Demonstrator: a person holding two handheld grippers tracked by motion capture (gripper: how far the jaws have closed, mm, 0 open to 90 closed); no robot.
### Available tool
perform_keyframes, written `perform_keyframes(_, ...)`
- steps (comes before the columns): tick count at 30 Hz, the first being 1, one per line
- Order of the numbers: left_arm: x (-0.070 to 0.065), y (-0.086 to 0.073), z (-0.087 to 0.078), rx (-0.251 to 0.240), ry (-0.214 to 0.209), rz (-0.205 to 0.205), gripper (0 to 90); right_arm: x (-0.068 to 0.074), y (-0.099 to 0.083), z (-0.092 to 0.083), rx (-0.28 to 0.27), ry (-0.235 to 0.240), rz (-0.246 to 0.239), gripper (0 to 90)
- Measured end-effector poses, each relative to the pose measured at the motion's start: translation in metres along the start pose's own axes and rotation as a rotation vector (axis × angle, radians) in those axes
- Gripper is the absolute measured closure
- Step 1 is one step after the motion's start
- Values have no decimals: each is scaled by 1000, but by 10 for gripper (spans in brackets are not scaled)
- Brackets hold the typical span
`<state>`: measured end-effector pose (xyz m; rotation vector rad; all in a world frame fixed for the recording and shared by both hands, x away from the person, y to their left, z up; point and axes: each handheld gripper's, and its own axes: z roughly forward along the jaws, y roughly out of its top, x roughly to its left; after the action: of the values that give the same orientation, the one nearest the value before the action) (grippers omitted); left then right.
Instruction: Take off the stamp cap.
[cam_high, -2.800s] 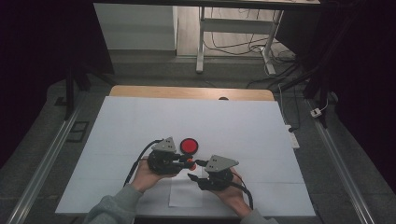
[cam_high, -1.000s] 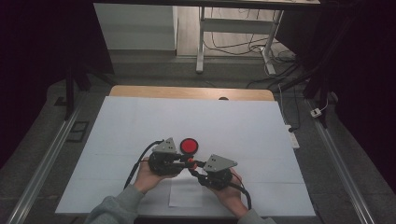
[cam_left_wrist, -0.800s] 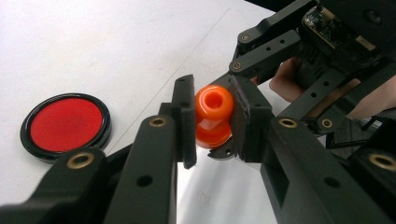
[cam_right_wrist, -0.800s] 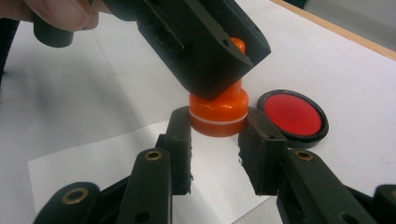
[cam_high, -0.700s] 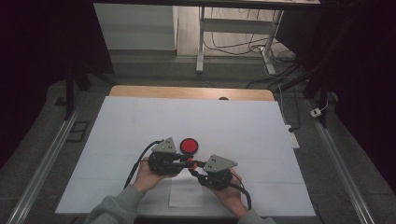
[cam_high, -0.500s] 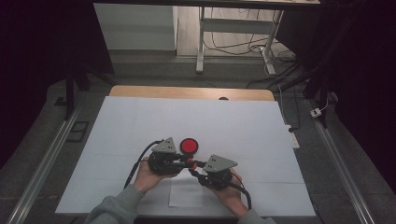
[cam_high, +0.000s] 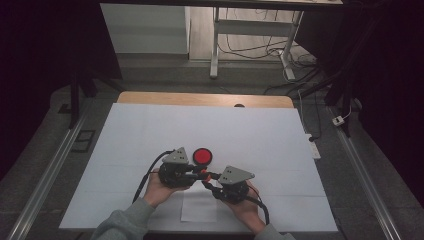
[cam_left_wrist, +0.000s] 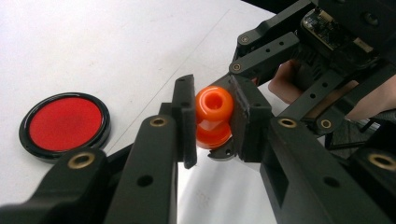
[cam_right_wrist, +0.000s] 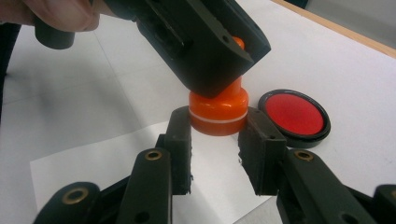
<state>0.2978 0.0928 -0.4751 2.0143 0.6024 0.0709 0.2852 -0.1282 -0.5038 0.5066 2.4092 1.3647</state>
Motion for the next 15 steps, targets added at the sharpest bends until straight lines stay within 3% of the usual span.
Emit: perform_keyframes(15, -4, 0, 0, -24, 19, 21, 727, -1, 0, -2, -17, 7, 13, 648)
